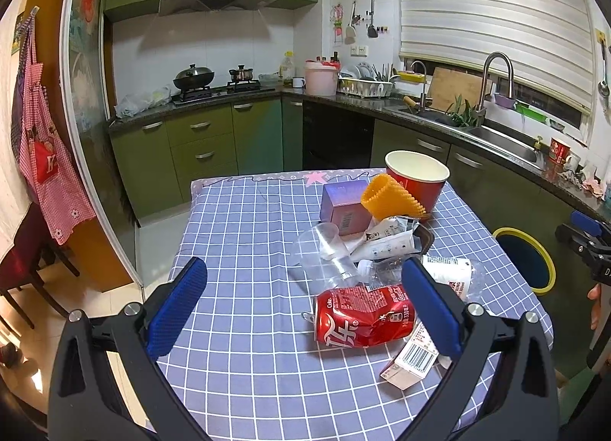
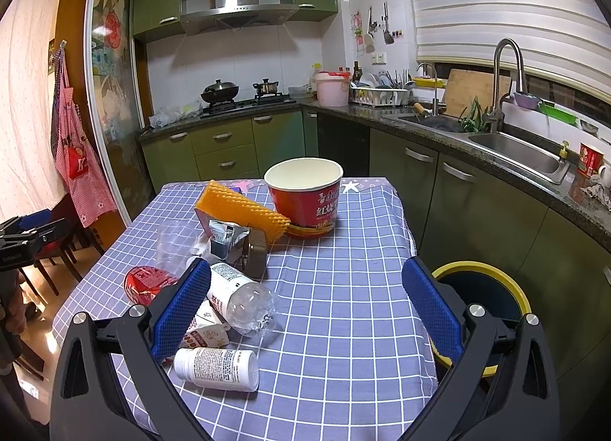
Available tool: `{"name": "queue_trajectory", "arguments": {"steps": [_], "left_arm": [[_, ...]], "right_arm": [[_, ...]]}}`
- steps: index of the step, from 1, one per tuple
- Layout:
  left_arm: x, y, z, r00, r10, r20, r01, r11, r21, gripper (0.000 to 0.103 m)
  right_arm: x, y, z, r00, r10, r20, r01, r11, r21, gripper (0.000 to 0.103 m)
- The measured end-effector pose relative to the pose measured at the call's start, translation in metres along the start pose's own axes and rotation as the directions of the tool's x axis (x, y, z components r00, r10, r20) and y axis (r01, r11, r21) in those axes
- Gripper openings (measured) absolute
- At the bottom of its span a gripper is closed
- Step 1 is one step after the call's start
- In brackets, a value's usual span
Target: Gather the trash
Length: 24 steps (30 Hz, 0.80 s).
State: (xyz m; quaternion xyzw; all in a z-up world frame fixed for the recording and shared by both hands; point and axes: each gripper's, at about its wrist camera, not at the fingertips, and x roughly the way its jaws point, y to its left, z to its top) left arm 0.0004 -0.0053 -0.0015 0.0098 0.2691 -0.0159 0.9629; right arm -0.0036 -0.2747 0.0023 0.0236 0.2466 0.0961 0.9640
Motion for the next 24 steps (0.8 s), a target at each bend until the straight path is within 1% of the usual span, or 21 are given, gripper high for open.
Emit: {"name": "queue_trajectory", "arguments": {"steps": [24], "left_arm": [[0.0035, -0.002, -0.0025, 1.0, -0.002, -0.007, 0.002, 1.0, 0.003, 0.097]], "right_arm": [[0.0036, -0.0007, -0.0012, 1.0, 0.007, -0.01, -0.007, 1.0, 0.003, 0.099]]}}
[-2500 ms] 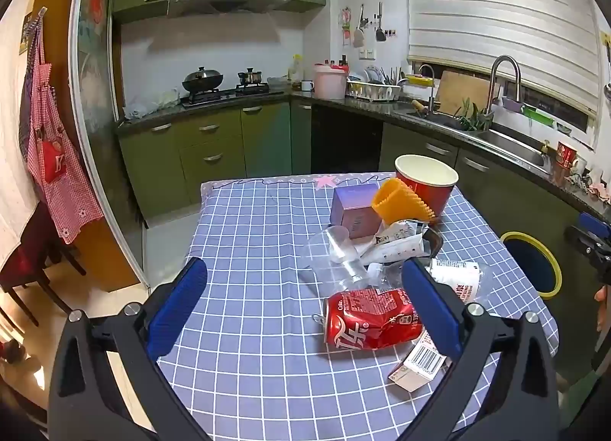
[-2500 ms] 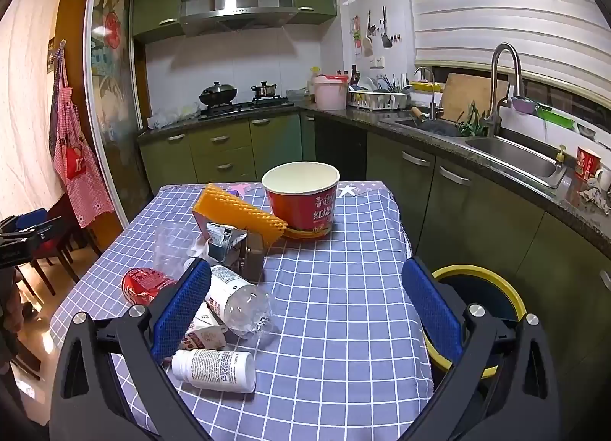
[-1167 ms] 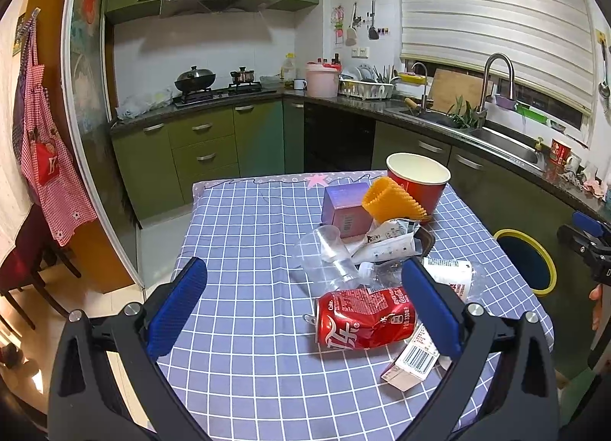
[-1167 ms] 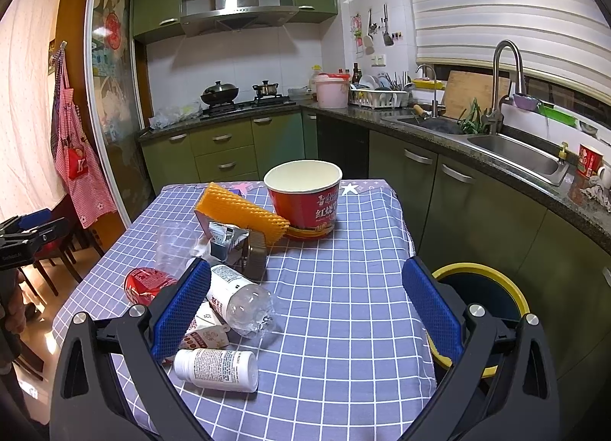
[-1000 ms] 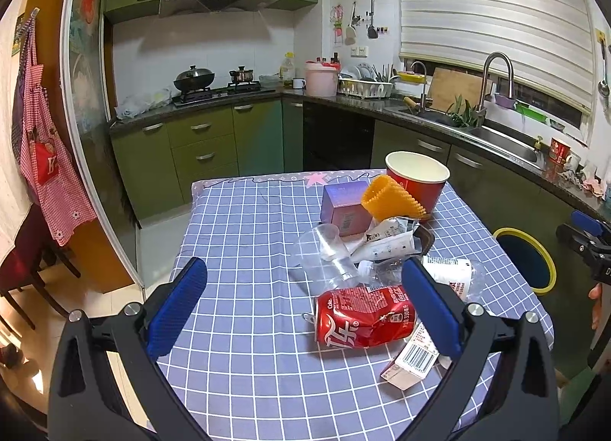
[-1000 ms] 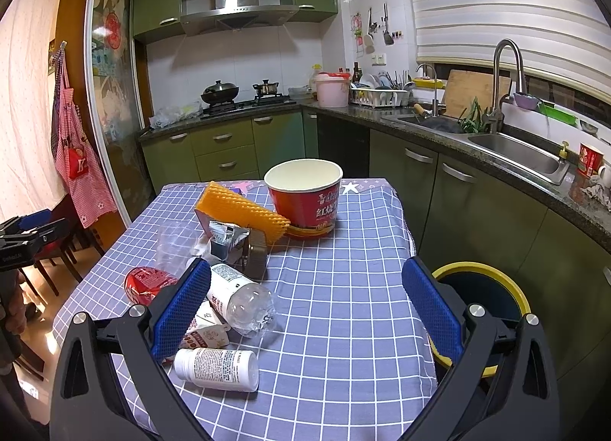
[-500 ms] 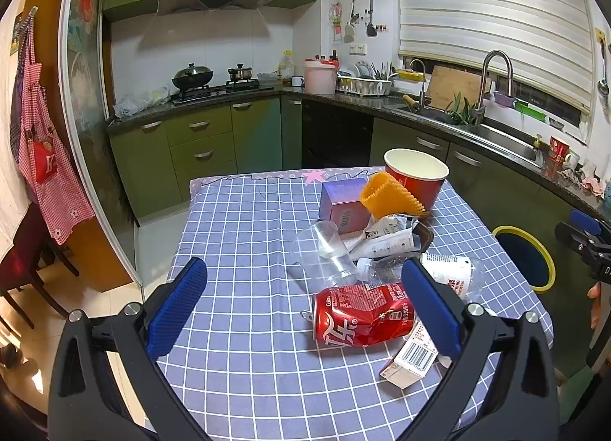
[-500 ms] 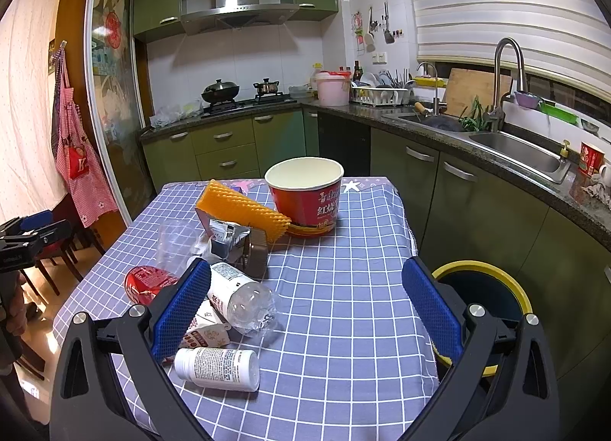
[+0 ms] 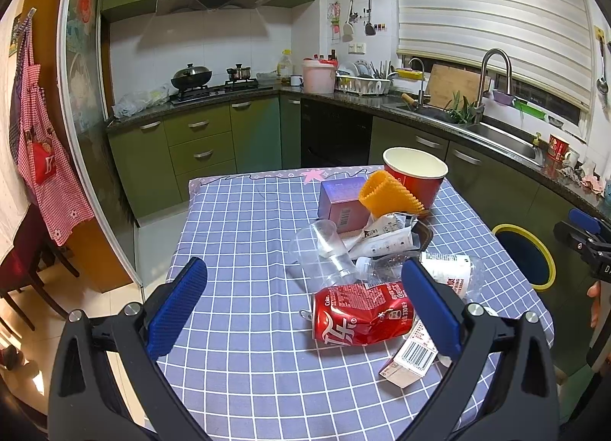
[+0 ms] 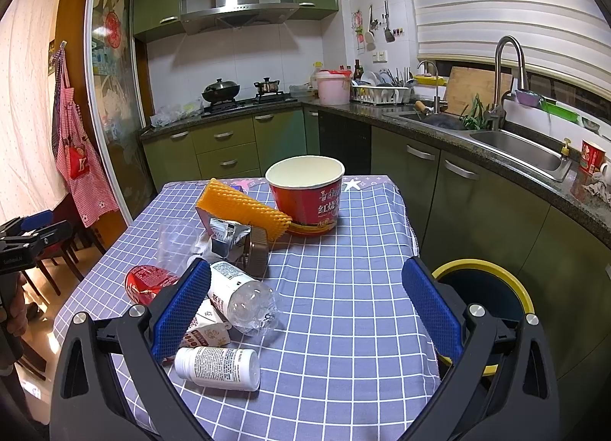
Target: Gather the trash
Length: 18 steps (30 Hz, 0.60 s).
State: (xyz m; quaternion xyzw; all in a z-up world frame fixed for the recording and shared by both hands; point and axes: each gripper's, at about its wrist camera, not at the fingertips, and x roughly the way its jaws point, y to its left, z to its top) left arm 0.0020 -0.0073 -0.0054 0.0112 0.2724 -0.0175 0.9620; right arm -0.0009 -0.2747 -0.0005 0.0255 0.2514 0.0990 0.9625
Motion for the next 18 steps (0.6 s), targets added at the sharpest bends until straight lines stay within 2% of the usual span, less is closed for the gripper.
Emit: {"name": "queue_trajectory", "arguments": {"steps": [18], "left_arm": [[0.0023, -0.0016, -0.0019, 1.0, -0.003, -0.004, 0.003, 1.0, 0.003, 0.097]], "right_arm": [[0.001, -0.0001, 0.0, 1.0, 0.002, -0.003, -0.002, 1.0, 0.002, 0.099]]}}
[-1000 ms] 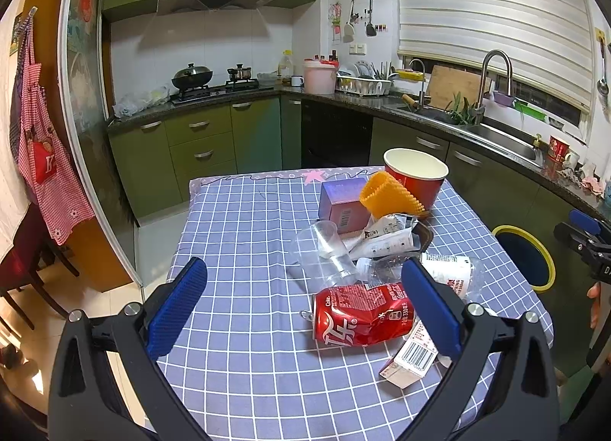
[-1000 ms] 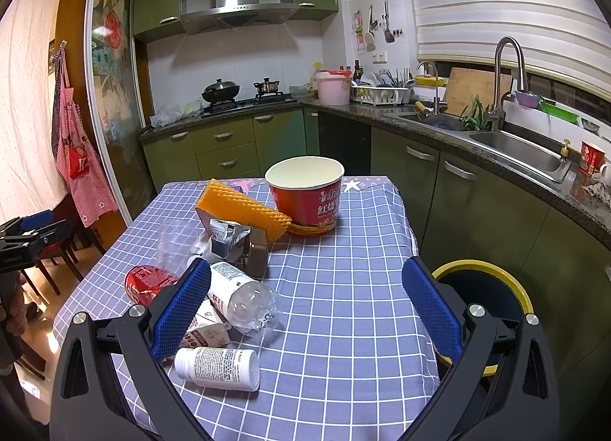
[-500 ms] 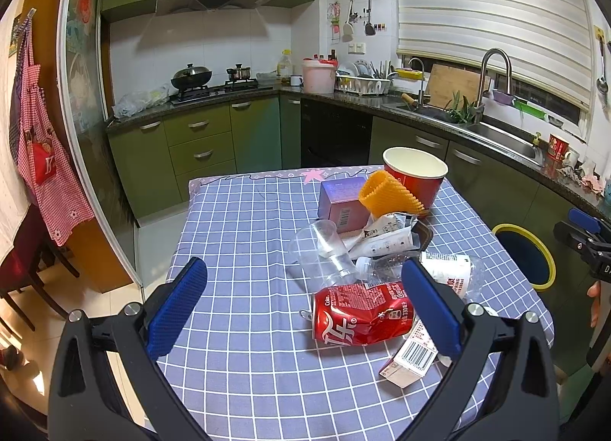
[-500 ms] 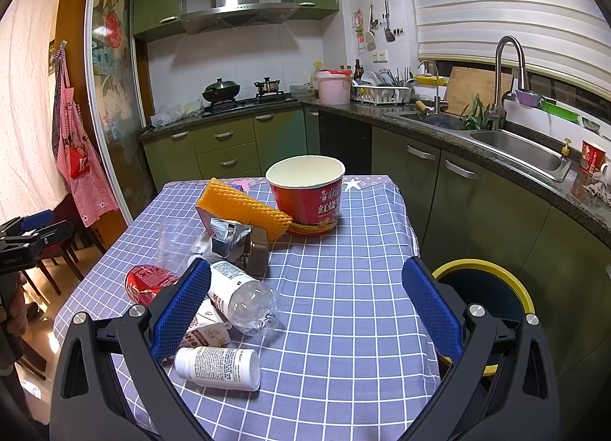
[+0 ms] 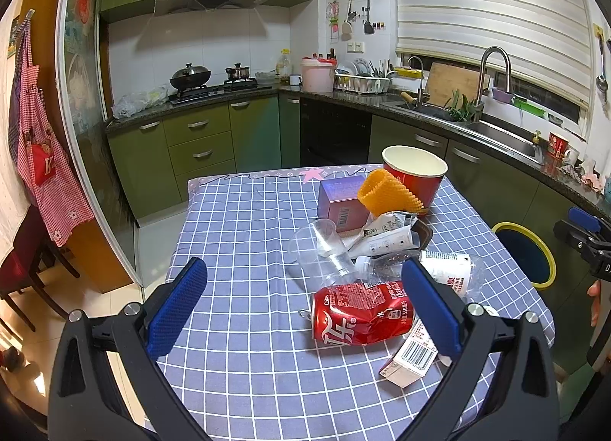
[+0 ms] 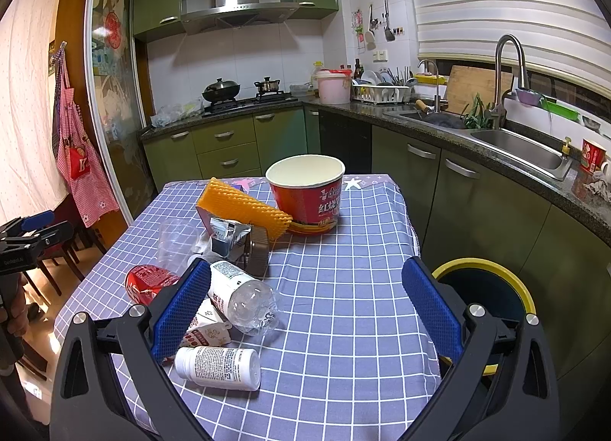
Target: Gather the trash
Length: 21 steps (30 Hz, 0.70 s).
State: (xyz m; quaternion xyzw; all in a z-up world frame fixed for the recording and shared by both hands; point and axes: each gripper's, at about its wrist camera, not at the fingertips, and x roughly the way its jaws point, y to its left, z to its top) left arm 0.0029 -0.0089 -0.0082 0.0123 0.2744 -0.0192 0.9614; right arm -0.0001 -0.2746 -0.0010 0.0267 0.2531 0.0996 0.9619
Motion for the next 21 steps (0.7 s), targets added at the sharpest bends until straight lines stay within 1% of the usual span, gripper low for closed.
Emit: {"name": "queue_trajectory", "arguments": {"steps": [5, 9, 13, 15, 16, 18, 19, 21], "left_arm": [[0.011, 0.001, 0.007, 1.0, -0.004, -0.01, 0.004, 1.0, 0.008, 0.097], [0.033, 0.005, 0.028, 1.0, -0.005, -0.014, 0.006, 0.999, 0.045, 0.097], [0.065, 0.013, 0.052, 1.0, -0.003, -0.027, 0.004, 0.999, 0.049, 0.097], [0.083, 0.018, 0.062, 0.999, -0.01, -0.037, 0.012, 0.999, 0.042, 0.097], [0.095, 0.021, 0.068, 0.999, -0.008, -0.04, 0.01, 0.999, 0.046, 0.097], [0.115, 0.022, 0.078, 0.999, 0.017, -0.043, -0.015, 0.998, 0.059, 0.097], [0.129, 0.025, 0.081, 0.999, 0.032, -0.043, -0.029, 0.997, 0.066, 0.097], [0.145, 0.028, 0.086, 0.998, 0.045, -0.045, -0.041, 0.997, 0.07, 0.097]], "right_arm": [[0.006, -0.002, 0.001, 1.0, 0.022, -0.014, -0.022, 1.0, 0.014, 0.099], [0.024, -0.004, 0.014, 0.995, 0.063, -0.074, -0.063, 0.998, 0.002, 0.099], [0.049, -0.007, 0.043, 0.989, 0.059, -0.134, -0.066, 0.997, -0.048, 0.099], [0.063, -0.012, 0.058, 0.984, 0.079, -0.158, -0.088, 0.995, -0.049, 0.099], [0.074, -0.015, 0.07, 0.978, 0.093, -0.187, -0.103, 0.994, -0.041, 0.099], [0.093, -0.019, 0.087, 0.967, 0.109, -0.229, -0.12, 0.992, -0.037, 0.099], [0.102, -0.021, 0.093, 0.964, 0.108, -0.244, -0.121, 0.992, -0.037, 0.099], [0.13, -0.025, 0.112, 0.952, 0.089, -0.293, -0.105, 0.994, -0.039, 0.099]]}}
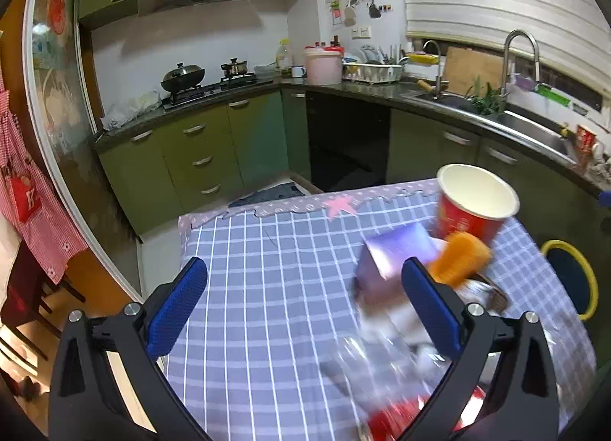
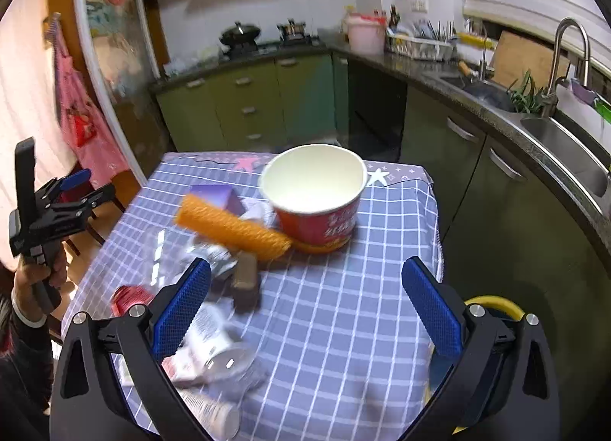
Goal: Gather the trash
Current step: 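Reach the right tool to the red-and-white paper cup and grasp its rim, then carry the paper cup with the right tool over the yellow bin and release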
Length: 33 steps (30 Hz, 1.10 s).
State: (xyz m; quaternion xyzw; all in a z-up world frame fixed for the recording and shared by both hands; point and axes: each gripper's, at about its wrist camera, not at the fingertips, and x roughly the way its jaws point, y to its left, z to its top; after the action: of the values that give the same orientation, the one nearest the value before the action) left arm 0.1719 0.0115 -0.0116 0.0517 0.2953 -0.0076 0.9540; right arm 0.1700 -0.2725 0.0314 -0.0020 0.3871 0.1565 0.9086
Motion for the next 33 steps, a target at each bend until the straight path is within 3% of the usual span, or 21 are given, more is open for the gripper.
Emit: {"name": "queue_trajectory", "arguments": {"steps": [3, 7, 12, 17, 22, 24, 25, 30, 33], "left_arm": [[0.029, 0.008, 0.005, 1.0, 0.025, -0.008, -0.025, 1.0, -0.017, 0.097], [0.048, 0.018, 0.003, 1.0, 0.005, -0.021, -0.006, 0.999, -0.05, 0.097], [0.057, 0.018, -0.001, 1.0, 0.01, -0.013, -0.011, 0.999, -0.041, 0.097], [0.062, 0.018, -0.006, 0.999, -0.026, -0.027, 0.025, 0.999, -0.043, 0.097], [0.065, 0.012, -0.009, 0.999, -0.033, -0.034, 0.033, 0.999, -0.02, 0.097], [0.065, 0.012, -0.01, 0.999, -0.04, -0.034, 0.039, 0.999, -0.019, 0.097], [0.064, 0.011, -0.01, 0.999, -0.041, -0.032, 0.041, 0.999, -0.018, 0.097], [0.062, 0.013, -0.011, 0.998, -0.05, -0.026, 0.05, 0.998, -0.025, 0.097], [0.061, 0.013, -0.012, 0.998, -0.055, -0.025, 0.055, 0.998, -0.024, 0.097]], "right_arm": [[0.033, -0.012, 0.032, 0.997, 0.003, -0.075, -0.001, 1.0, 0.02, 0.099], [0.084, -0.034, 0.07, 0.981, 0.036, -0.189, -0.02, 0.996, 0.086, 0.098], [0.147, -0.06, 0.102, 0.947, 0.033, -0.32, 0.02, 0.987, 0.159, 0.073], [0.196, -0.077, 0.113, 0.903, -0.01, -0.43, 0.093, 0.981, 0.17, 0.046], [0.221, -0.077, 0.105, 0.864, -0.026, -0.503, 0.121, 0.98, 0.158, 0.035], [0.23, -0.076, 0.102, 0.849, -0.039, -0.527, 0.134, 0.981, 0.143, 0.02], [0.235, -0.076, 0.101, 0.841, -0.043, -0.539, 0.138, 0.981, 0.137, 0.008], [0.228, -0.075, 0.098, 0.846, -0.036, -0.532, 0.128, 0.982, 0.137, 0.005], [0.205, -0.082, 0.102, 0.869, -0.018, -0.495, 0.109, 0.982, 0.156, 0.005]]}}
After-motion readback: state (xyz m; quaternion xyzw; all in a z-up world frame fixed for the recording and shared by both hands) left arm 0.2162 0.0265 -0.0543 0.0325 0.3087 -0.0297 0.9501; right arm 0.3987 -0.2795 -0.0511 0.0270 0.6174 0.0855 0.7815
